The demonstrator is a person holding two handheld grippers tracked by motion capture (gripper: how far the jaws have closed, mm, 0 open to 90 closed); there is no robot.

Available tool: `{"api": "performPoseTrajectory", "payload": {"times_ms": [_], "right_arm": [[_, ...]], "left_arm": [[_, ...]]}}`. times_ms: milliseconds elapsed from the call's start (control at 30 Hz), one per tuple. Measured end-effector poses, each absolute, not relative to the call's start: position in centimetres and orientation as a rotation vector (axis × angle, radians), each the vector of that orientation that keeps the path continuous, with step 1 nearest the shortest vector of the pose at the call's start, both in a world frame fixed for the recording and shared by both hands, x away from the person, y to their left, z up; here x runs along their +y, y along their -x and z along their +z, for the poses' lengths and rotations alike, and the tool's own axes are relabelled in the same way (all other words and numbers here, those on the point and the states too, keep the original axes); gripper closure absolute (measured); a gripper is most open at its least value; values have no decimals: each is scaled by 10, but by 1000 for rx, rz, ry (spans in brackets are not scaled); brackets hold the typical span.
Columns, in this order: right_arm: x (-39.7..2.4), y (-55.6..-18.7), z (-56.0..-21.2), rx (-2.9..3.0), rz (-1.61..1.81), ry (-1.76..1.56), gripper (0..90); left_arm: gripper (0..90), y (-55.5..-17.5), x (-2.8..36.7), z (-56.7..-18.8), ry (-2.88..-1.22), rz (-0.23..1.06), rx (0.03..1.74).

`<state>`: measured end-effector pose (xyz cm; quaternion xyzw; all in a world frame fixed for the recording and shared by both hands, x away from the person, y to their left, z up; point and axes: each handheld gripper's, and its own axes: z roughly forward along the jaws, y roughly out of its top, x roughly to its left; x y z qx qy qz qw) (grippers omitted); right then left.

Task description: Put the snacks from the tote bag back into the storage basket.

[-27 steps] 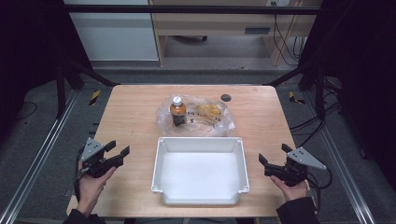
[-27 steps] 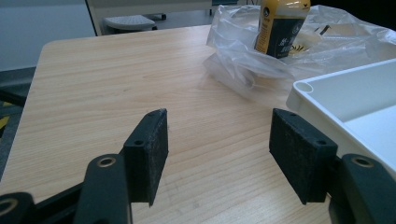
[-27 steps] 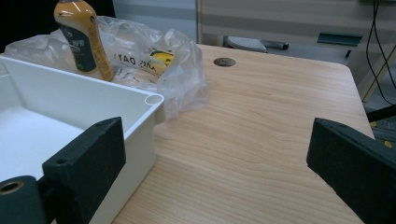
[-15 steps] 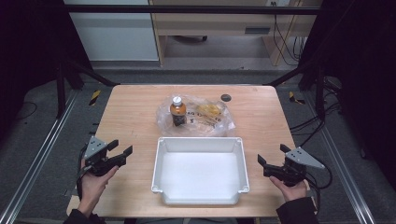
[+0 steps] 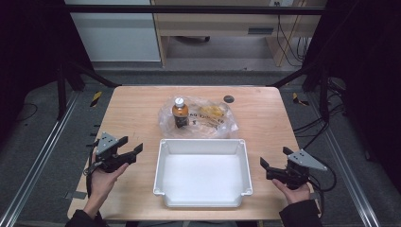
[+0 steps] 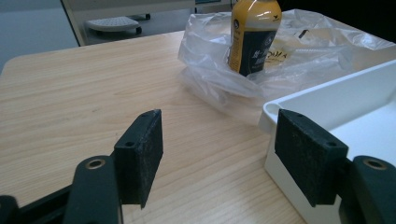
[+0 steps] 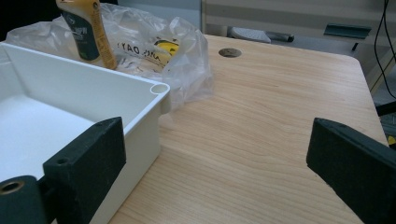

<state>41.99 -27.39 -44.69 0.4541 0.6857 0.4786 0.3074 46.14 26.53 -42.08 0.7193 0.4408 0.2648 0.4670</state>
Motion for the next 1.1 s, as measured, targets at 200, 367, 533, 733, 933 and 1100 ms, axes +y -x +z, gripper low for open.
{"api": "performPoseTrajectory", "payload": {"times_ms": [200,367,533,733,933,1100], "right_arm": [[-275,-420,-447,1812,1268,-1202,51],[-274,-420,-446,1813,1269,-1201,51],[-274,-420,-446,1809,1277,-1209,51],[-274,-420,-446,1810,1274,-1210,51],[-274,-420,-446,1819,1266,-1217,51],[-274,-420,-446,1820,1267,-1215,51]], "left_arm": [[320,-469,256,-411,-1746,650,1064],[319,-473,250,-403,-1728,644,1050],[318,-478,244,-398,-1729,645,1038],[318,-484,239,-393,-1730,641,1030],[318,-489,231,-391,-1737,648,1016],[318,-493,226,-390,-1742,647,1006]]}}
